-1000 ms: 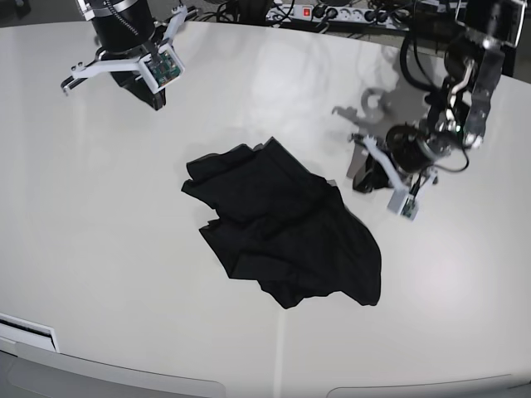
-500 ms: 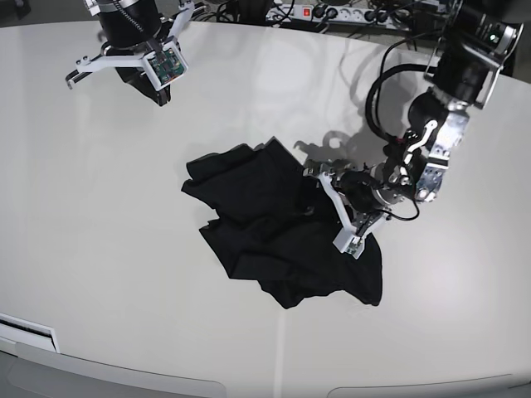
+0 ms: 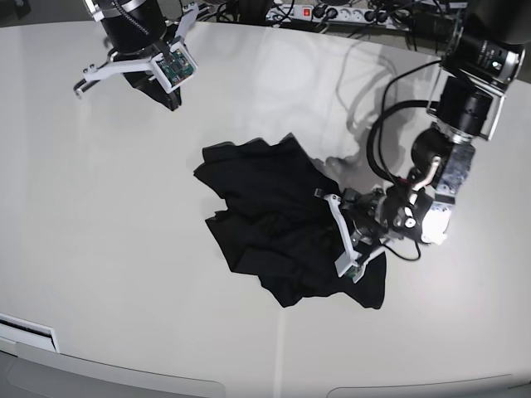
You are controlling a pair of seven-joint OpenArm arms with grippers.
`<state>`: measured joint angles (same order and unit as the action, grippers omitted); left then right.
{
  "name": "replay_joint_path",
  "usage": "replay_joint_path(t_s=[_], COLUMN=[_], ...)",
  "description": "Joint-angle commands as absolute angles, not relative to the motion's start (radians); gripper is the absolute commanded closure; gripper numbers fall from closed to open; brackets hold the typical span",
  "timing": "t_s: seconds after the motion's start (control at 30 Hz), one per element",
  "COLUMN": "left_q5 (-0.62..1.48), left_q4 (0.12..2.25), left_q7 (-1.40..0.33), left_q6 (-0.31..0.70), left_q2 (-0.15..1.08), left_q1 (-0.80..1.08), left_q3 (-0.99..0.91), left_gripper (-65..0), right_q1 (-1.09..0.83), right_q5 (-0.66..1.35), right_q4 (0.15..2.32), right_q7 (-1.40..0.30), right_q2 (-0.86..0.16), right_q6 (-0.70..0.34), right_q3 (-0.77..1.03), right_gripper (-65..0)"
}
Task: Layout the t-shirt on the table in an organized manner, then fold the t-shirt properly
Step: 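Grasp the black t-shirt with the right gripper beside the left gripper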
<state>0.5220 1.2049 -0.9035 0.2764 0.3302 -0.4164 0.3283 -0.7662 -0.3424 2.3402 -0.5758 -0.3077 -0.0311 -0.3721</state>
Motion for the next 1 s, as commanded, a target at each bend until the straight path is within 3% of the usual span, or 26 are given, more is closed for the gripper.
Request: replay_joint_path(t_s=[0.0,0.03,0.2,0.3,0.57,0.87,0.97], left_q5=[0.562,0.585,0.64,0.636,0.545,0.532,0.523], left_q4=[1.258,1.29,1.335,1.333,1.333,1.333,1.333], left_q7=[-0.914,-0.944,-0.982,-0.994,-0.988,-0.988,-0.988], left_q6=[0.3,0.323,0.39,0.39,0.39,0.39,0.39], left_q2=[0.342,0.353,0.389,0.406,0.435,0.435,0.435], left_q1=[-0.45,-0.45,-0.442,-0.417,-0.353,-0.299,-0.299], left_q3=[0.324,0.324,0.324,0.324,0.324,0.324,0.324], left_gripper=[0.0,0.0,0.0,0.0,0.0,0.0,0.0], right_q1=[-0.757,-0.741,-0.651,-0.584,-0.387,-0.2,-0.168], right_q5=[-0.334,-0.317,-0.204,-0.137,0.064,0.259,0.255], right_q4=[2.356,2.356,2.356,2.323,2.042,1.776,1.72], right_q7=[-0.548,-0.545,-0.508,-0.507,-0.482,-0.49,-0.503], right_q2=[-0.311,-0.311,-0.311,-0.31,-0.302,-0.168,-0.125], right_q6=[-0.035,-0.046,-0.064,-0.1,-0.193,-0.328,-0.318], right_q3=[-0.372,-0.372,-0.372,-0.373,-0.373,-0.373,-0.373], right_gripper=[0.0,0.0,-27.2,-34.3,-34.8,-34.7,-34.7])
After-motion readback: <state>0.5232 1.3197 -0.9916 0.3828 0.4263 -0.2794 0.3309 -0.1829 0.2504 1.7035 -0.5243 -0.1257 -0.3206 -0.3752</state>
